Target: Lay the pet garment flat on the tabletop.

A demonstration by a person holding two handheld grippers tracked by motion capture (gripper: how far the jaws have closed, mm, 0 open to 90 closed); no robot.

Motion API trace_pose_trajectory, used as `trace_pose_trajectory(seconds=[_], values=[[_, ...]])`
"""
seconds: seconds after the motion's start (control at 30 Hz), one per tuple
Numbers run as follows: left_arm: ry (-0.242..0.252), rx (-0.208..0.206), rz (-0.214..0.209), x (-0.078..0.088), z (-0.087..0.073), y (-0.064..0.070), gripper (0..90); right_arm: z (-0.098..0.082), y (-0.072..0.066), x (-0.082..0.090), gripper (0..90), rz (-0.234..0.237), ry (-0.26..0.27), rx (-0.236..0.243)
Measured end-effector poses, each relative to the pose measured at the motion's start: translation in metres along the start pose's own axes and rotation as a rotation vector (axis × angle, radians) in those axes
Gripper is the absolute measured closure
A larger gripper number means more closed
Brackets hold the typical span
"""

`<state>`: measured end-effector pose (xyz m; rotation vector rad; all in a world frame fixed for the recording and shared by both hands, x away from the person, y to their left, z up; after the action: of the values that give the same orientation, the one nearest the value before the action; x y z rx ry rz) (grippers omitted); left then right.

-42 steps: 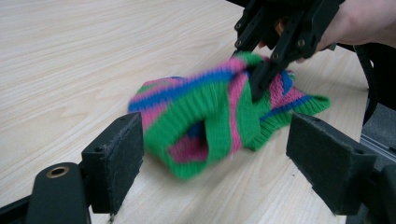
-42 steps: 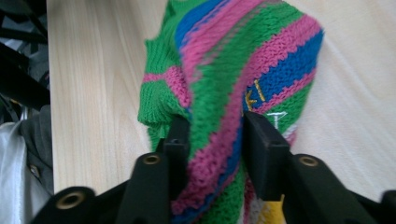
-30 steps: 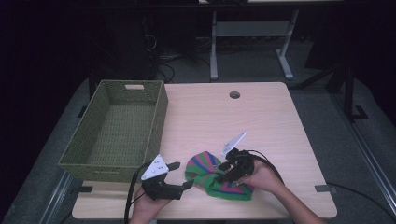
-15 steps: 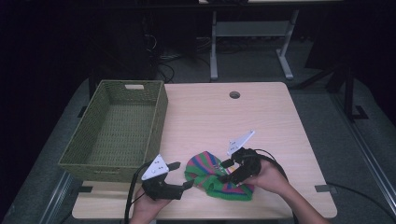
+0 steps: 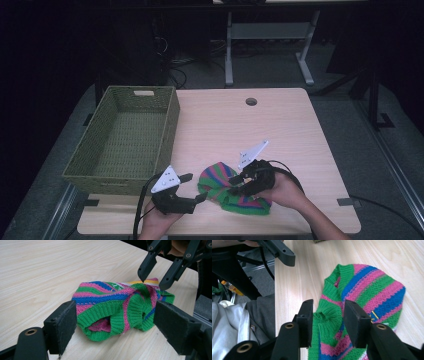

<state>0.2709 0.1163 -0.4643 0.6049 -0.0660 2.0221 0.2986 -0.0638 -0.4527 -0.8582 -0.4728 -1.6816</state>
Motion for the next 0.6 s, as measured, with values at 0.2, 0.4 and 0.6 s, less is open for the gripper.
trace_pose_trajectory(seconds=[0.2,0.4,0.6], values=[[-0.001,-0.002,0.000,0.000,0.000,0.000,18.7,0.001,-0.003,-0.013,61.0,0.004,-0.037,0.030],[-0.007,-0.002,-0.002,0.000,-0.001,0.000,18.7,-0.003,0.004,-0.025,59.3,-0.018,-0.075,0.034],[-0.003,-0.003,-0.004,-0.001,-0.001,0.001,18.7,-0.012,0.013,-0.039,57.1,-0.041,-0.118,0.016]])
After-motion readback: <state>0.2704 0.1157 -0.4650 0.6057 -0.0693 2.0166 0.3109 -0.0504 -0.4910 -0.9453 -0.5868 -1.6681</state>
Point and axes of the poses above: each handheld gripper's, and its own axes: x roughly backward along the jaws, z roughly out of its top, y roughly to its right, the point moved 7 cm from there along -x, roughly forward along the jaws, and after that the axes turned 6 degrees about -z, right-handed, at the moved point
